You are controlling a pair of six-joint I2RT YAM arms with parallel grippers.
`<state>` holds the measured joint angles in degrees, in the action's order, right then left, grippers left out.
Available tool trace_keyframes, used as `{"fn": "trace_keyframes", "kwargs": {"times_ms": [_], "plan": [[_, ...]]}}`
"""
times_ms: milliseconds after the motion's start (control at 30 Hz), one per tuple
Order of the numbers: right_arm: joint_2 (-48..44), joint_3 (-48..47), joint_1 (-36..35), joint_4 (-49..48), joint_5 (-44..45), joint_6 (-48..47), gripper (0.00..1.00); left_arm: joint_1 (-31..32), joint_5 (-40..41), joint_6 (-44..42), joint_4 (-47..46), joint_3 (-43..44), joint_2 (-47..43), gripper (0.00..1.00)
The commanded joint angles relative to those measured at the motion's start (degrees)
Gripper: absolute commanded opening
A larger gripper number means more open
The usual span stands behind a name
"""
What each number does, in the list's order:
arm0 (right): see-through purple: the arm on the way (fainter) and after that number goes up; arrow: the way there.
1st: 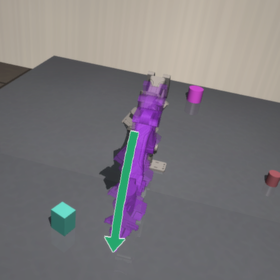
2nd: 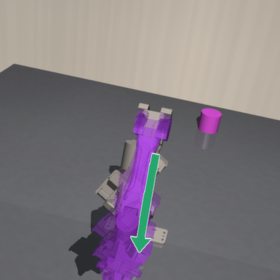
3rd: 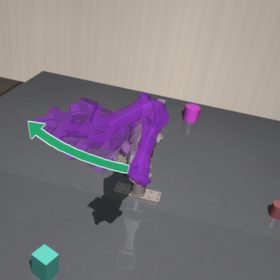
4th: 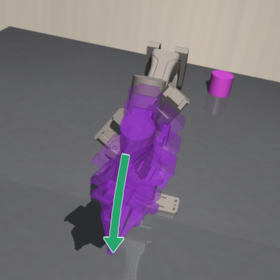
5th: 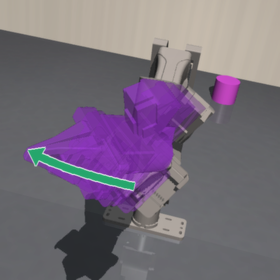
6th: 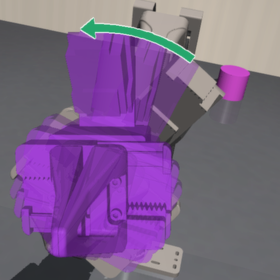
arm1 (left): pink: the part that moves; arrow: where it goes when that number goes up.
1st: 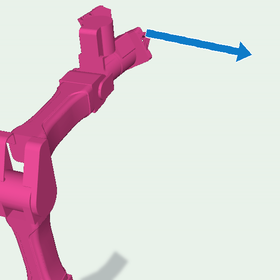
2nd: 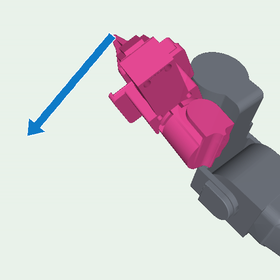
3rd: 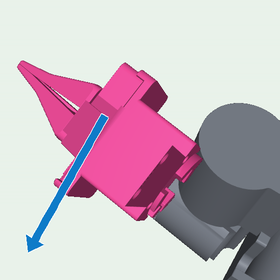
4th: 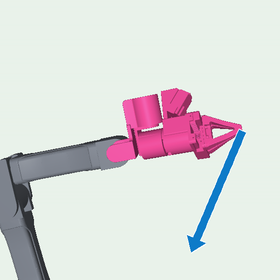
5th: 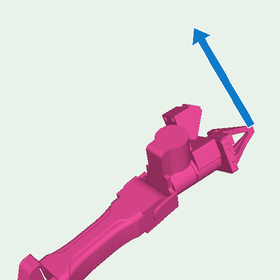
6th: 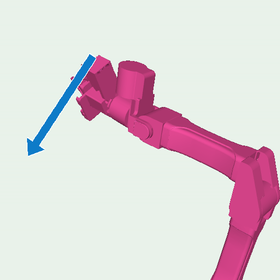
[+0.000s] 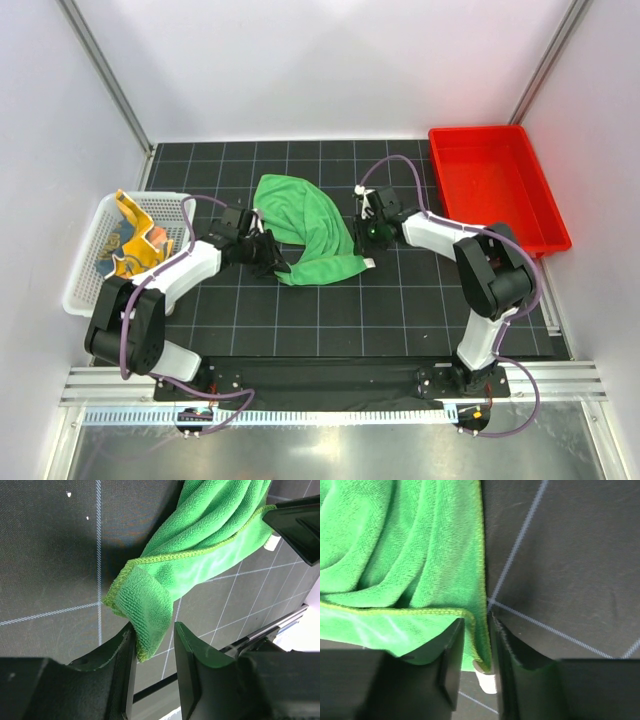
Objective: Fold and stack the towels
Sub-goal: Flatten out the crumpled towel
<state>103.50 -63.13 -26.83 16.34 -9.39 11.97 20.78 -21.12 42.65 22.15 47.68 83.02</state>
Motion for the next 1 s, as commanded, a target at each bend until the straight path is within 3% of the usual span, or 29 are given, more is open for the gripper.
{"fn": "trace_keyframes", "kwargs": {"times_ms": [0, 100, 200, 233, 300, 433, 533, 700, 867, 967], "plan": [[0.12, -2.43, -0.07, -1.75, -3.52, -2.38, 0.32, 0.06, 1.08, -1.08, 0.26, 0.83, 0.21, 0.38], [0.47, -2.43, 0.11, -2.19, -4.06, -2.21, 0.26, 0.14, 1.44, -1.08, 0.26, 0.75, 0.38, 0.39], [-0.58, -1.99, 0.2, -2.1, -2.66, -2.04, 0.11, 0.14, 1.79, -0.99, 0.26, 0.66, 0.3, 0.39], [-1.37, -1.3, 0.2, -2.27, -0.39, -1.95, 0.01, 0.06, 1.96, -0.99, 0.35, 0.66, 0.3, 0.4], [-3.64, -0.59, 0.72, -1.49, 2.26, -0.9, 0.01, 0.14, 2.66, -0.99, 0.35, 0.83, 0.03, 0.43], [-9.71, 2.83, 1.86, -1.21, 8.85, 3.4, 0.01, 0.14, 7.75, -0.82, 0.52, 2.68, 0.47, 0.62], [-15.07, 5.91, 3.88, -3.67, 7.28, 6.57, 0.01, 0.14, 11.63, -0.9, 0.17, 3.91, 1.52, 0.65], [-15.0, 4.69, 8.97, -2.54, 4.65, 8.15, 0.01, 0.06, 12.69, -1.52, -2.72, 3.3, 3.02, 0.66], [-13.86, 4.69, 12.41, -4.3, -1.68, 10.36, 0.01, 1.54, 3.65, -1.61, -12.99, -4.25, -0.66, 0.66], [-13.77, 5.3, 12.42, -4.74, -2.48, 10.45, 0.01, 5.58, 0.48, -2.05, -19.94, -8.03, -2.86, 0.65]]}}
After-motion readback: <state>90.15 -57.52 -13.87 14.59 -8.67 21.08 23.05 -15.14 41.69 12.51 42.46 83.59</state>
